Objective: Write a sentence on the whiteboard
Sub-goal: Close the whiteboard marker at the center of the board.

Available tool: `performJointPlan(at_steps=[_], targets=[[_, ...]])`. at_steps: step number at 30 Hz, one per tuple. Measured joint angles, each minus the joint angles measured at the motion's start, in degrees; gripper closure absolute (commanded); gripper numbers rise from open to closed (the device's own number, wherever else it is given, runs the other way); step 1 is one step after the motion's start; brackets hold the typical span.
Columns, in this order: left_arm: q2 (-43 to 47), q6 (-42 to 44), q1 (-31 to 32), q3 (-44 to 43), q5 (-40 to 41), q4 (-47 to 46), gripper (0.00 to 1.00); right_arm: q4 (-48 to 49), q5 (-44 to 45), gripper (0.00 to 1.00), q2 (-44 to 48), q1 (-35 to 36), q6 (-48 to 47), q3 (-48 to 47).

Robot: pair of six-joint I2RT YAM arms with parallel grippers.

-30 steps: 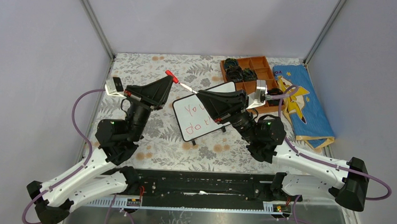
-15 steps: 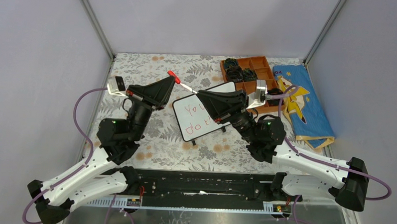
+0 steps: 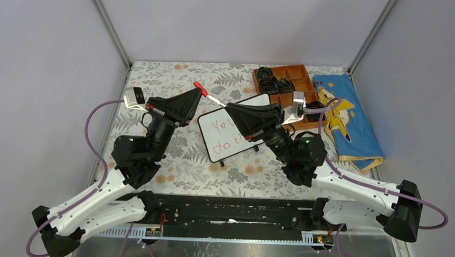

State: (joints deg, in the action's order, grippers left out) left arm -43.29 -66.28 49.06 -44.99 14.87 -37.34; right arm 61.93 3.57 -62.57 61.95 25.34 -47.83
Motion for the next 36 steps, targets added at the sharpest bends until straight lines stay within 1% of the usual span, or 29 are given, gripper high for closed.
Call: performJointPlan(at_steps=[15,21,29,36], targets=[[-1.73,-0.26,-0.42,0.00,-0.96,0.04,1.00,-0.42,2.10,1.00,-0.50,0.07,-1.77,-0.15],[-3.26,1.99,-0.26,-0.22,0.37,0.04,1.00,-0.37,4.83,1.00,-1.22,0.20,-3.34,-0.15],[-4.72,8.17,3.32,-1.49,3.69,0.98,1.00,-0.48,6.91,1.00,-1.64,0.24,-5.77,-0.57],[-5.70,9.22,3.61,-2.36,4.57,1.09,1.00,-0.35,7.50,1.00,-2.12,0.31,-6.47,-1.07]])
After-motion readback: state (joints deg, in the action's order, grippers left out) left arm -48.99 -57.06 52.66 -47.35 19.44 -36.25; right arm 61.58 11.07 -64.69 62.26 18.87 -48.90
